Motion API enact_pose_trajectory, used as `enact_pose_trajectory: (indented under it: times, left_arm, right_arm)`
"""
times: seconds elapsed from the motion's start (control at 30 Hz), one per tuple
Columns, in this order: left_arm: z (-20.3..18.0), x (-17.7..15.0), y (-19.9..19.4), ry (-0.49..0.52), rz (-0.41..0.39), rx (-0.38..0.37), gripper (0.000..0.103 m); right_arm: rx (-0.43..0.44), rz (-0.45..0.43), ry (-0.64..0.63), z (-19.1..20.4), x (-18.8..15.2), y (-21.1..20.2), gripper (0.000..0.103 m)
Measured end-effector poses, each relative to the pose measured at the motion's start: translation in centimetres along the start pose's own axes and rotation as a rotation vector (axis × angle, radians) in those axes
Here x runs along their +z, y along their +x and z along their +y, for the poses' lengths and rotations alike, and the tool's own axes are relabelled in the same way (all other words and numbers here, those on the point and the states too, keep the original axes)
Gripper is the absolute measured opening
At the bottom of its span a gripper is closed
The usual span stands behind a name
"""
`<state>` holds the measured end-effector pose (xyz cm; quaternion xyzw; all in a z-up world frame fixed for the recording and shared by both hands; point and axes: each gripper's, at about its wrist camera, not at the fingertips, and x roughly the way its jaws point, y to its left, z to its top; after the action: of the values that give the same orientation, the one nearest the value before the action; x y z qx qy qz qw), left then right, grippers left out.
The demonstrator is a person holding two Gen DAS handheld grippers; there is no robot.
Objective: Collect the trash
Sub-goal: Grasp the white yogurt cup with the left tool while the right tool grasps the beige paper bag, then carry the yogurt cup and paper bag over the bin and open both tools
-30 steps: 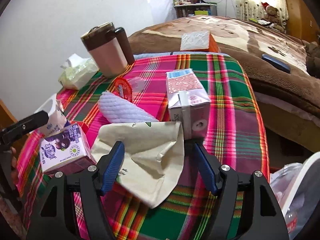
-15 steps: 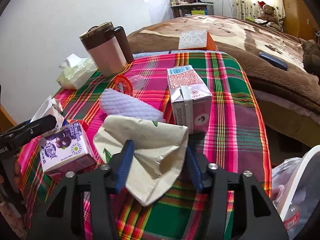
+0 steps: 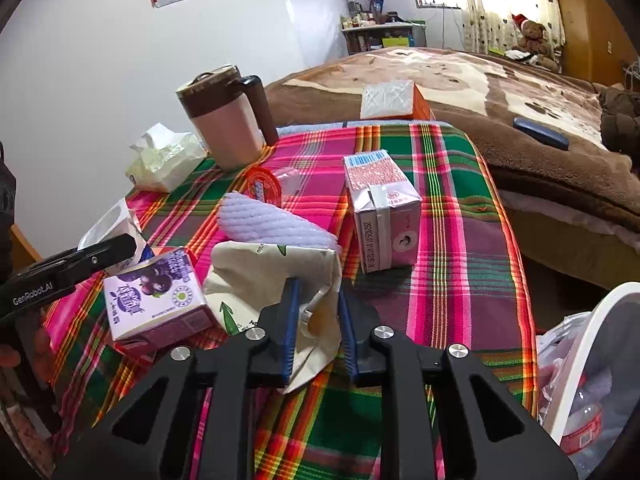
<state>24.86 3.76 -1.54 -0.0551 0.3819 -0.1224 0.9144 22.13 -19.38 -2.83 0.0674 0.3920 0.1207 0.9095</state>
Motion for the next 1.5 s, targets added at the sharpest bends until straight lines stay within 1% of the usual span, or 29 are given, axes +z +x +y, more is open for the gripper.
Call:
enact_pose_trajectory:
  times: [0.23, 0.47, 0.57, 0.63, 0.83, 0.97, 1.2, 1.5]
  left_arm:
    - [-0.4, -0.2, -1.2, 0.005, -0.021, 0.005, 0.055]
    - [-0.9, -0.5, -2.7, 0.008, -0.045, 0.011, 0.055]
    - [-1.5, -0.7, -3.4, 0.026, -0.059, 0.014, 0.055]
    - [-1.9, -0.9, -3.6, 0.035, -0.062, 0.016, 0.054]
    - [-2.4, -1.2, -4.3, 0.024, -0.07, 0.007, 0.054]
    - [-3.1, -1.5, -5.5, 0.035, -0.102, 0.014, 0.054]
    - [-5.5, -1.8, -7.0, 0.07, -0.122, -0.018, 0.054]
    - [-10.0, -2.6, -7.7, 0.133, -0.129, -0.087, 0.054]
  right_arm:
    - [0.002, -0.03, -0.019, 0.6, -0.2, -1.0, 0.014]
    - [-0.023, -0.077, -0.036, 1.2, -0.6, -2.6, 0.01]
    - [-0.026, -0.096, -0.03, 1.2, -0.7, -3.4, 0.009]
    - [-0.033, -0.105, -0.031, 1.1, -0.9, -3.8, 0.009]
    - [-0.038, -0.133, -0.01, 0.6, -1.2, -5.2, 0.008]
    - [-0.035, -0.157, 0.009, 0.2, -1.3, -6.1, 0.008]
    - [-0.038, -0.203, 0.034, -0.7, -1.7, -8.1, 0.008]
    - [-0.083, -0.258, 0.073, -2.9, -2.3, -11.1, 0.008]
